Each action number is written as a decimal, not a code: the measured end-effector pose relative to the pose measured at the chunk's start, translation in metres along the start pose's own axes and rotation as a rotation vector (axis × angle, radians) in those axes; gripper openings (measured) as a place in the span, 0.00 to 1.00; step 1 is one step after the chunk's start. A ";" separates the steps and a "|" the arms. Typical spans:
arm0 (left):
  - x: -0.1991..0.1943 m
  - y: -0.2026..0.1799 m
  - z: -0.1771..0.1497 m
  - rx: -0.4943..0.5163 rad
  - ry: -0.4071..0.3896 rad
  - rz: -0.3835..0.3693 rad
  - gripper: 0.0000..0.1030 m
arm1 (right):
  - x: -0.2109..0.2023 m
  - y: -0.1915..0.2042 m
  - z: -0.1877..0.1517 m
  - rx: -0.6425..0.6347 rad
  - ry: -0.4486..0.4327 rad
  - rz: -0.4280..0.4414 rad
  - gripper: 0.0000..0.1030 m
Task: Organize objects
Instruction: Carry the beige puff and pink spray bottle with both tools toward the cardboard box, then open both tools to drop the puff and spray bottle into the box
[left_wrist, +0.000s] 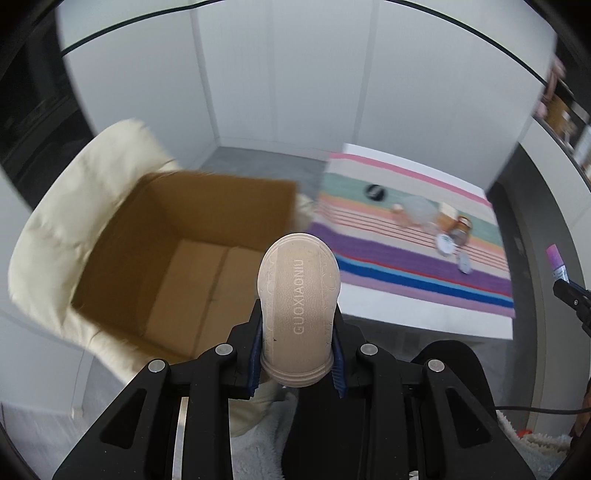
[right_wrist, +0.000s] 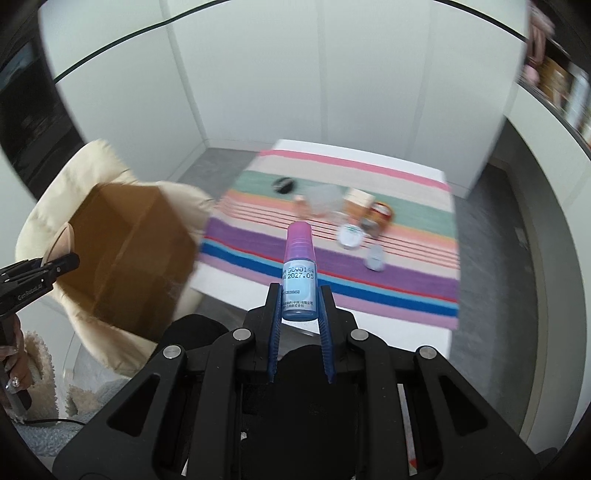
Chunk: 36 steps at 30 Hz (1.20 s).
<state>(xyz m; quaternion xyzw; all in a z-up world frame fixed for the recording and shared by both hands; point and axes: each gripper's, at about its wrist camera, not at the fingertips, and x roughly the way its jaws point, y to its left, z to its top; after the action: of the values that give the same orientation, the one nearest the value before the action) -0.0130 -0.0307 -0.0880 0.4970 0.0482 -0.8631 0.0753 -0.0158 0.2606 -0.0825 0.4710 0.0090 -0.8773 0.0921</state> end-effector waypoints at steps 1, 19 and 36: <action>-0.002 0.012 -0.003 -0.021 0.001 0.010 0.30 | 0.003 0.012 0.002 -0.023 0.002 0.015 0.19; -0.022 0.135 -0.035 -0.204 -0.014 0.106 0.30 | 0.031 0.208 0.002 -0.402 0.040 0.176 0.19; 0.002 0.150 0.003 -0.205 -0.038 0.112 0.30 | 0.071 0.267 0.030 -0.526 0.046 0.194 0.19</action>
<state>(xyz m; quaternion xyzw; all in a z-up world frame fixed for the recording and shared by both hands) 0.0105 -0.1787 -0.0891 0.4724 0.1070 -0.8573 0.1746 -0.0328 -0.0160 -0.1054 0.4492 0.1932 -0.8211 0.2944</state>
